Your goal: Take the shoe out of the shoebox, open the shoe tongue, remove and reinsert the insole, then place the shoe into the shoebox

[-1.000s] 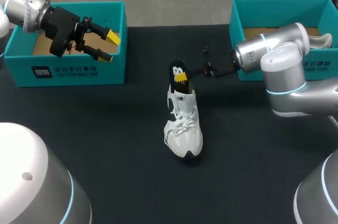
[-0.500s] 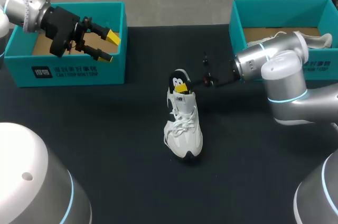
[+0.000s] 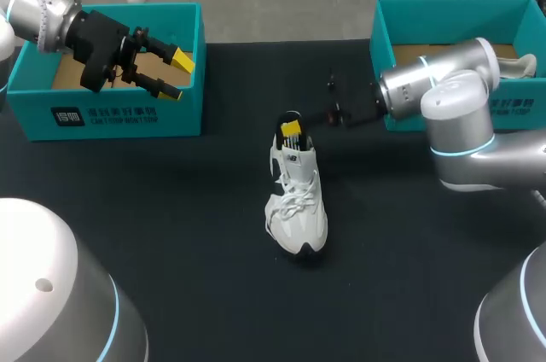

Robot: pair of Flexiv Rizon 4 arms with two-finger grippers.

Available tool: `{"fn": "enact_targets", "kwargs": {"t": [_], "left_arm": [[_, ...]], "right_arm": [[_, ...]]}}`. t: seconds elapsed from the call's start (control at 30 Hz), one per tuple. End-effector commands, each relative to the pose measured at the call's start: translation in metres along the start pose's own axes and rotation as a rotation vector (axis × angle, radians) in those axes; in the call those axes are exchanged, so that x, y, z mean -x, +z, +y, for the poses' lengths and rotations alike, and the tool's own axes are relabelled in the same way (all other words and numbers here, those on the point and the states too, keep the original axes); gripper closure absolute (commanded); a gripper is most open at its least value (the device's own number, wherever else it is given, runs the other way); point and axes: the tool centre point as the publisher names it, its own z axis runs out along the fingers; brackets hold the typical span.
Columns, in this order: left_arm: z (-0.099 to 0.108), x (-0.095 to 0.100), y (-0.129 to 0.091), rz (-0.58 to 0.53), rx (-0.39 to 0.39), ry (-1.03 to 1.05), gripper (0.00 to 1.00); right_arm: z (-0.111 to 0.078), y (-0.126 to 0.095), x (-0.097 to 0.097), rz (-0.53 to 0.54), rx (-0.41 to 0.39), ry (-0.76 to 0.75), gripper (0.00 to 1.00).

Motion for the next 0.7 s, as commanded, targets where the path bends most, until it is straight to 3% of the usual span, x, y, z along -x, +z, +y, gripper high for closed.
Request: {"fn": "enact_targets", "kwargs": {"t": [0.03, 0.1, 0.13, 0.7], "left_arm": [[0.001, 0.0, 0.0, 0.002, -0.003, 0.001, 0.0], [0.001, 0.0, 0.0, 0.002, -0.003, 0.001, 0.0], [0.001, 0.0, 0.0, 0.002, -0.003, 0.001, 0.0], [0.001, 0.0, 0.0, 0.002, -0.003, 0.001, 0.0]], "right_arm": [[0.004, -0.001, 0.004, 0.0, -0.013, 0.001, 0.72], [0.004, -0.002, 0.004, -0.001, -0.014, 0.002, 0.94], [0.003, -0.001, 0.004, -0.002, -0.014, 0.002, 1.0], [-0.021, 0.006, -0.003, 0.016, -0.046, 0.051, 1.0]]}}
